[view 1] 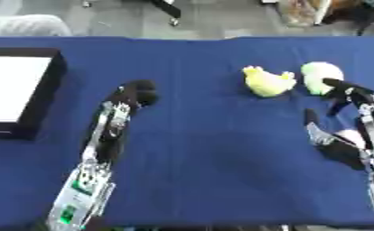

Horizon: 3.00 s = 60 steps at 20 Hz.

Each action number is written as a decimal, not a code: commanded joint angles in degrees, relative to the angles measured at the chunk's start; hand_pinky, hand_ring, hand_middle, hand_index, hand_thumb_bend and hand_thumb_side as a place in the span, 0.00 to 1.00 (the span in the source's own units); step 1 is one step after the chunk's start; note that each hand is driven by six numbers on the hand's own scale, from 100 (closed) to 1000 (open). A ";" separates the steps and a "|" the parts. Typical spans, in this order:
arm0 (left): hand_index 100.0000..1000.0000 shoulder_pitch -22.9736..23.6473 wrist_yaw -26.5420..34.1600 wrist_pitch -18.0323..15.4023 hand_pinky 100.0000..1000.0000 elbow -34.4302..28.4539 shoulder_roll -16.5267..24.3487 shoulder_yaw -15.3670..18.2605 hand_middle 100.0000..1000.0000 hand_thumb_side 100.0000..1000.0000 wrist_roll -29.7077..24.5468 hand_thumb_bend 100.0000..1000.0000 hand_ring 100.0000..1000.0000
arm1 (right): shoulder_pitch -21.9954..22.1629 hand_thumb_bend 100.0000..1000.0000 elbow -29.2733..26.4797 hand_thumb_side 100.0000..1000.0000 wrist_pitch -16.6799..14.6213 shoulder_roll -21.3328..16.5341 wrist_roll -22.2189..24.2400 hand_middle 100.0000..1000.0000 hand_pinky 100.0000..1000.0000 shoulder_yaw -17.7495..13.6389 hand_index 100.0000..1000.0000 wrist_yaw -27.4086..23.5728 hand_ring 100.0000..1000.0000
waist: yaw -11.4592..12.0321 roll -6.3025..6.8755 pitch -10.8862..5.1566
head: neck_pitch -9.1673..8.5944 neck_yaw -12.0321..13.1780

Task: Pick up the objects with one hand, pass them to the other hand, and then place them into the box on the other side of the table.

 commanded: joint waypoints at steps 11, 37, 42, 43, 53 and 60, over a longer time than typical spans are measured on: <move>0.75 0.05 -0.34 -0.13 0.73 -0.61 0.43 0.09 0.65 0.79 -0.10 0.08 0.66 | -5.08 0.13 6.11 0.36 1.79 -10.97 0.66 0.52 0.66 -1.32 0.83 -5.58 0.38 | 0.37 -0.77 -0.91 | 0.30 -4.67; 0.75 0.31 -0.69 -0.22 0.73 -0.19 1.17 0.05 0.65 0.79 -0.03 0.08 0.66 | -8.12 0.14 21.50 0.48 0.27 -30.48 5.14 0.55 0.67 1.91 0.83 -16.49 0.41 | 1.03 -2.03 -1.31 | 0.30 -8.89; 0.75 0.39 -0.79 -0.21 0.73 -0.11 1.21 0.10 0.65 0.79 0.01 0.08 0.66 | -7.24 0.14 21.87 0.50 -0.07 -31.53 6.22 0.56 0.67 2.44 0.83 -17.36 0.41 | 1.01 -2.10 -1.34 | 0.30 -8.75; 0.75 0.42 -0.83 -0.21 0.73 -0.06 1.21 0.11 0.65 0.80 0.03 0.08 0.66 | -7.04 0.14 21.85 0.50 -0.15 -31.68 6.51 0.56 0.67 2.58 0.83 -17.60 0.41 | 1.00 -2.11 -1.34 | 0.30 -8.73; 0.75 0.51 -0.98 -0.26 0.73 0.04 1.23 0.13 0.65 0.80 -0.02 0.08 0.66 | -5.12 0.13 22.67 0.54 -0.49 -32.75 9.92 0.56 0.67 3.88 0.82 -19.09 0.43 | 1.05 -2.21 -1.35 | 0.30 -8.80; 0.75 0.56 -1.04 -0.29 0.73 0.09 1.24 0.16 0.65 0.80 -0.01 0.08 0.66 | -3.95 0.15 24.05 0.55 -0.63 -33.58 10.68 0.57 0.68 4.18 0.82 -18.35 0.45 | 1.00 -2.28 -1.33 | 0.30 -8.68</move>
